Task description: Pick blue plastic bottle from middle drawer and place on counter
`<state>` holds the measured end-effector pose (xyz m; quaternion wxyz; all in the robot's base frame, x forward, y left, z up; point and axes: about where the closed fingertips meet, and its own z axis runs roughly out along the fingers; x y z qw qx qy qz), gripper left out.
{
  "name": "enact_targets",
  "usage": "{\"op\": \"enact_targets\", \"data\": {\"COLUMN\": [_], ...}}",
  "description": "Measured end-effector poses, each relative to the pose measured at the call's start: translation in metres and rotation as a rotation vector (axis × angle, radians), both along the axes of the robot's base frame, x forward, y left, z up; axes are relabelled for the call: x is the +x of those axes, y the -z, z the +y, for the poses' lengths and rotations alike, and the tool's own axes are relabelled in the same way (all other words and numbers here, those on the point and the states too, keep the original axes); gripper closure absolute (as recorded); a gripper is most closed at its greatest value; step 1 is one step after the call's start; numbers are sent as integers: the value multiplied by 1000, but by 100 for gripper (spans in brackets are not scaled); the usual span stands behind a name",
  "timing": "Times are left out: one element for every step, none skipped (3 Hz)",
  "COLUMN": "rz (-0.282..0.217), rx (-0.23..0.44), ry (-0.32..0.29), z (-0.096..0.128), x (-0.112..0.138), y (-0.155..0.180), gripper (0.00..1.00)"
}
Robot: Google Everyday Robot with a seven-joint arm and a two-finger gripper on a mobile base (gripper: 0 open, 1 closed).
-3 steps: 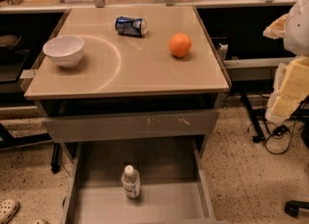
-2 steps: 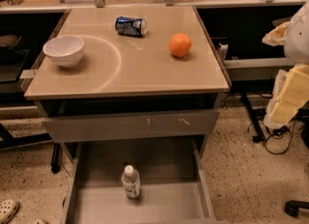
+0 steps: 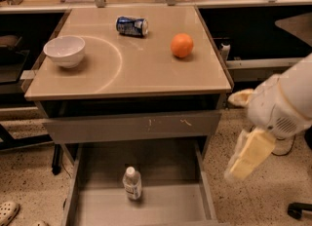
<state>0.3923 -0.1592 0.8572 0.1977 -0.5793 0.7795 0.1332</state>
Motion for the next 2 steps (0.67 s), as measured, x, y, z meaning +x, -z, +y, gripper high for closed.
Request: {"op": "enact_targets", "data": {"rz": [131,129], "rx": [91,91], "ry": [7,7], "z": [32,32], "x": [-34,-33], "y": [70,69], "gripper": [0,0]}}
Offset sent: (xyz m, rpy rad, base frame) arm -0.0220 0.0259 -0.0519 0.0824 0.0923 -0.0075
